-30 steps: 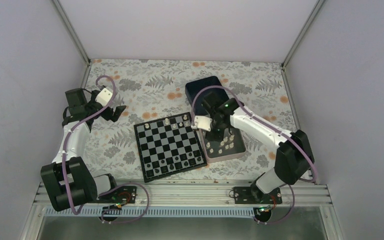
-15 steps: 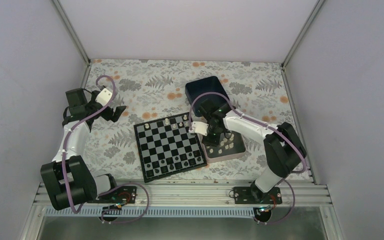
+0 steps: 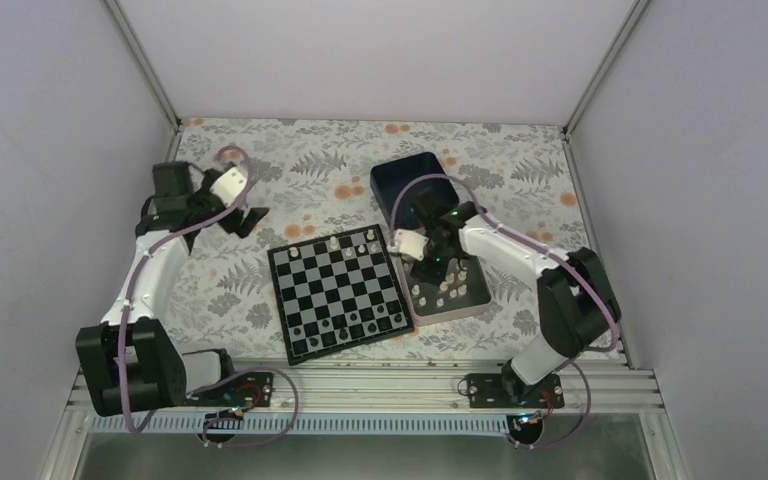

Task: Set up the chess pieces on the board
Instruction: Pick up the chess piece from the storage box.

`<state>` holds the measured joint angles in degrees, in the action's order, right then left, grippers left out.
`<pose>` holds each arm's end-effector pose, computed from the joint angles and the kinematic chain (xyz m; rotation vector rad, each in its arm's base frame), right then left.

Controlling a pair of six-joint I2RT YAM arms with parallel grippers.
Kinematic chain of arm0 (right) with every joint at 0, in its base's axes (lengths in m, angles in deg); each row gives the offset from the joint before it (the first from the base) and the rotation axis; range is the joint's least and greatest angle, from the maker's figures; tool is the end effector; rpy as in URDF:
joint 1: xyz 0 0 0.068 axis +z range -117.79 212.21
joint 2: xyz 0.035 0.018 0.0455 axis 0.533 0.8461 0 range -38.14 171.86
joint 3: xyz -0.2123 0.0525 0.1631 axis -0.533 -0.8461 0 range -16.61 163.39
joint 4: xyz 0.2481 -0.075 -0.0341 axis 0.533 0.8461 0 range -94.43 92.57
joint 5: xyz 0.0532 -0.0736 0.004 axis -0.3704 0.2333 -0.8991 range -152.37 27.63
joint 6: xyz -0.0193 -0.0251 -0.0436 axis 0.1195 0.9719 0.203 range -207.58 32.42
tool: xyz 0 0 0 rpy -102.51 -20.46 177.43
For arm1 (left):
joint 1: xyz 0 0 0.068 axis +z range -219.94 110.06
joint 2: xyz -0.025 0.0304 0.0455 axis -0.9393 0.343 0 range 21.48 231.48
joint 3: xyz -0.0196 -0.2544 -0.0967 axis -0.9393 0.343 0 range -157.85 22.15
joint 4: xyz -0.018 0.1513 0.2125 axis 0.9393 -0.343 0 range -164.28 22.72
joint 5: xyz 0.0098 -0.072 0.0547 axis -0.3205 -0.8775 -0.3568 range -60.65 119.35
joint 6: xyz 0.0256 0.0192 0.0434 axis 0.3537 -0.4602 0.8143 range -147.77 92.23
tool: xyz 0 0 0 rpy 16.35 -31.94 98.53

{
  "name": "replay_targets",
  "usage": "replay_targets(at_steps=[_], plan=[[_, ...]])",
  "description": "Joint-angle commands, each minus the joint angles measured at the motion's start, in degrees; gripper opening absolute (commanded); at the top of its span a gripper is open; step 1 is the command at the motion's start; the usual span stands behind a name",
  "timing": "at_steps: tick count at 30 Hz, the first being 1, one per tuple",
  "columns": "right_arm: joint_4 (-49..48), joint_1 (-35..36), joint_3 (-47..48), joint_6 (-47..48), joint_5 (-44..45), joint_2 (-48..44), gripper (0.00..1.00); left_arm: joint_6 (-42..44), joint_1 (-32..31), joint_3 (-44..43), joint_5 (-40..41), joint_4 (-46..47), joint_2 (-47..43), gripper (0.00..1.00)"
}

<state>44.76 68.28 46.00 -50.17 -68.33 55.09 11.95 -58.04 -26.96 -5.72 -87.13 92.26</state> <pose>0.2368 0.1770 0.1963 -1.7810 2.3628 0.1508 0.2587 0.0336 0.2597 0.8057 1.9936 -0.1883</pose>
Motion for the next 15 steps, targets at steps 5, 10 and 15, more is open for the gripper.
replay_targets(at_steps=[5, 10, 15], plan=[[-2.0, -16.8, 0.9, 1.7, -2.8, -8.0, 0.60, 3.8, -23.2, -26.0, 8.6, -18.8, 5.8, 1.00], [-5.8, -28.1, 1.2, 0.3, -6.2, -10.9, 0.66, 5.0, -42.8, -36.9, 20.8, -25.5, 16.8, 1.00], [-11.2, -33.0, 0.5, -4.7, -7.2, -13.3, 0.74, 6.6, -55.5, -49.2, 21.7, -35.5, 30.9, 1.00]])
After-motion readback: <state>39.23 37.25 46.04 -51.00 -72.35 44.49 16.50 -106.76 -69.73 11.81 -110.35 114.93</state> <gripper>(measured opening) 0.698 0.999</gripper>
